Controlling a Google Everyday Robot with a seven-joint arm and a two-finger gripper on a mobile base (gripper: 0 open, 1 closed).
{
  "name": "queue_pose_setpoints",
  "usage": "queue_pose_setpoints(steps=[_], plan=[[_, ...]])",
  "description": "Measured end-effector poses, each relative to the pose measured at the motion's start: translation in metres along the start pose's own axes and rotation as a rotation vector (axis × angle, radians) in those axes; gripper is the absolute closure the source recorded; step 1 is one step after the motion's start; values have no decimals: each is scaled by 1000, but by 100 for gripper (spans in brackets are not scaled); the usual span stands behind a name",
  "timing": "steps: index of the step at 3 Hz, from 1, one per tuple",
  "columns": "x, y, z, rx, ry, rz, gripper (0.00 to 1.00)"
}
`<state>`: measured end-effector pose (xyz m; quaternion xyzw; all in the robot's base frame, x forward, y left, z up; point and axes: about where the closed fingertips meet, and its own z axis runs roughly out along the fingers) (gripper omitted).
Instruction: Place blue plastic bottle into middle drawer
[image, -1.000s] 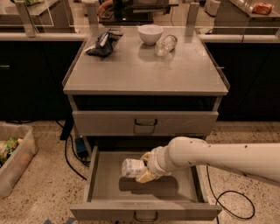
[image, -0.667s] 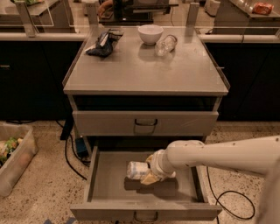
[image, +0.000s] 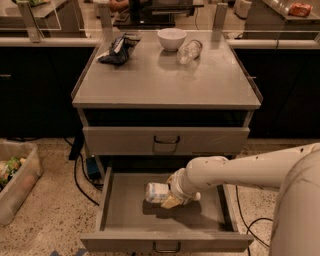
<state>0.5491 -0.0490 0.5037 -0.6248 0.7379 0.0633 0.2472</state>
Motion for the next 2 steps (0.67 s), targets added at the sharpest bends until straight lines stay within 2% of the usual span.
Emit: queue_pose_setpoints(steps=[1, 2], plan=[[4, -2, 4, -8, -101, 72, 100], [30, -18, 16, -3, -238, 210, 100]])
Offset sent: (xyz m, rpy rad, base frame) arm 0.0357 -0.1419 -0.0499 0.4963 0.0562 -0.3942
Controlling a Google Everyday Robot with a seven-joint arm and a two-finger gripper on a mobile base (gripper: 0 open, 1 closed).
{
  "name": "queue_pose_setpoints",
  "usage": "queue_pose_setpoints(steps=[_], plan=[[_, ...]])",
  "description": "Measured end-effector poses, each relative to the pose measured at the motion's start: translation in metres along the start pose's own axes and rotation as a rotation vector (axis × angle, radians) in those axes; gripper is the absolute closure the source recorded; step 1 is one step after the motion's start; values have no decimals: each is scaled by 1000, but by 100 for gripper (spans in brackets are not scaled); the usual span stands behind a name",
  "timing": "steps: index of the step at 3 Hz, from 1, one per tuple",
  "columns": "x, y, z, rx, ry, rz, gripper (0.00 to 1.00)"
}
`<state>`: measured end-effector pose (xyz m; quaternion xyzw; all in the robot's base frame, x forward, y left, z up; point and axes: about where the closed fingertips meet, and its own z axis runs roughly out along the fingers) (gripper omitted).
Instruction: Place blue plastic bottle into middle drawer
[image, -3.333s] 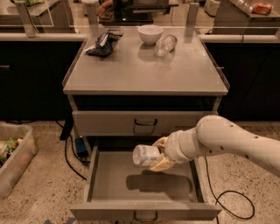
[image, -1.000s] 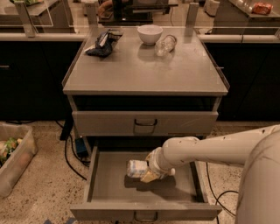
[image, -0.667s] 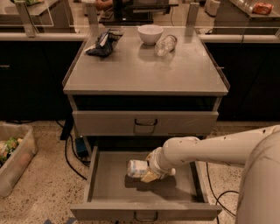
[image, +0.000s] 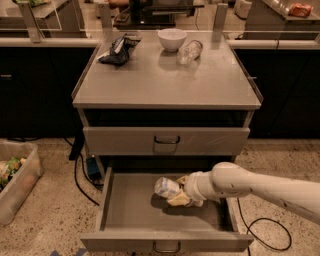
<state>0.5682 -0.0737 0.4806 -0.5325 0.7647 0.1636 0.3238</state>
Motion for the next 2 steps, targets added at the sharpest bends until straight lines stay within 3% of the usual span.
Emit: queue_pose_setpoints(steps=[1, 2], plan=[[37, -15, -19, 53, -9, 73, 100], [51, -23, 8, 30, 42, 70, 100]])
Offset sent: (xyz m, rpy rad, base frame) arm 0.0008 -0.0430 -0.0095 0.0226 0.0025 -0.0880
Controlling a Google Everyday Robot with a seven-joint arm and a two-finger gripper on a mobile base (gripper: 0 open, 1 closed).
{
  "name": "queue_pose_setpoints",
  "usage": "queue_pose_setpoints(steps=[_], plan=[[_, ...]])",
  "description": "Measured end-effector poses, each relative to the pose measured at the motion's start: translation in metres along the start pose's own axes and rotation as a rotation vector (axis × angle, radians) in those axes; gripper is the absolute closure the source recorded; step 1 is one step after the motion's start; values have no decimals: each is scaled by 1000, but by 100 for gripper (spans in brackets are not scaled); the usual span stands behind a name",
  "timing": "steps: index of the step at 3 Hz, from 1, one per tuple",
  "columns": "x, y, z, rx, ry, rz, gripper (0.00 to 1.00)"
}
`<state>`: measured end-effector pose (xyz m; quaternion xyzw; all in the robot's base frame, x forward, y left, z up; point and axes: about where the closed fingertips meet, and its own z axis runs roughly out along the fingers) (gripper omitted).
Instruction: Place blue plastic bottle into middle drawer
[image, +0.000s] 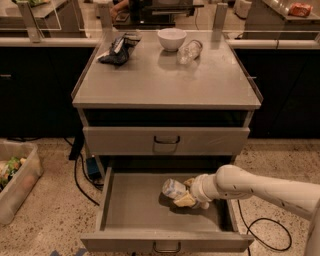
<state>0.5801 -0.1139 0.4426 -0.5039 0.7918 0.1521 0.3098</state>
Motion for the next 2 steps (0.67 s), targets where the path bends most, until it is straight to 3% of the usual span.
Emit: queue_pose_setpoints(steps=[1, 2], plan=[[0, 0, 0, 0, 0, 0, 100], [25, -1, 24, -16, 81, 15, 100]])
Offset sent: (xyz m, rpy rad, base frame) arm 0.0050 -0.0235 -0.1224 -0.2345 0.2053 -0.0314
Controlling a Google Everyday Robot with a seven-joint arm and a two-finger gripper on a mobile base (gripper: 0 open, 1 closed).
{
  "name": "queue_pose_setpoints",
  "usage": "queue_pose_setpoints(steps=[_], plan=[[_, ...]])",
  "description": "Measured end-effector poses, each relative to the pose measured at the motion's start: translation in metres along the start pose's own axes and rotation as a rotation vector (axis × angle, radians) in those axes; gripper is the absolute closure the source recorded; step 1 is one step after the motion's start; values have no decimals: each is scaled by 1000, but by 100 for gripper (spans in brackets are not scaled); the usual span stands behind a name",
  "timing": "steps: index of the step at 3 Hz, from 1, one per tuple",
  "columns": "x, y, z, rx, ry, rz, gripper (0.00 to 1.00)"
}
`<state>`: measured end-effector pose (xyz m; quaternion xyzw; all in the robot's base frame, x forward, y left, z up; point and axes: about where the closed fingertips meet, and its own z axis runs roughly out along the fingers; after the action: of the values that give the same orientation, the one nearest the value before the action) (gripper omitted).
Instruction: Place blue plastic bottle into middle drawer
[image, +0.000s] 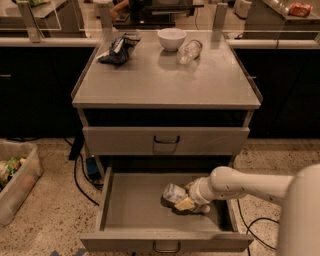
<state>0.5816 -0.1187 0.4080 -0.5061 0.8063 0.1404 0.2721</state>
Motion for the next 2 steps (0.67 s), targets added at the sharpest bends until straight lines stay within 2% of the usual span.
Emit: queue_pose_setpoints(steps=[1, 2], plan=[[41, -2, 36, -32, 121, 47, 100], [43, -3, 36, -35, 133, 52, 100]])
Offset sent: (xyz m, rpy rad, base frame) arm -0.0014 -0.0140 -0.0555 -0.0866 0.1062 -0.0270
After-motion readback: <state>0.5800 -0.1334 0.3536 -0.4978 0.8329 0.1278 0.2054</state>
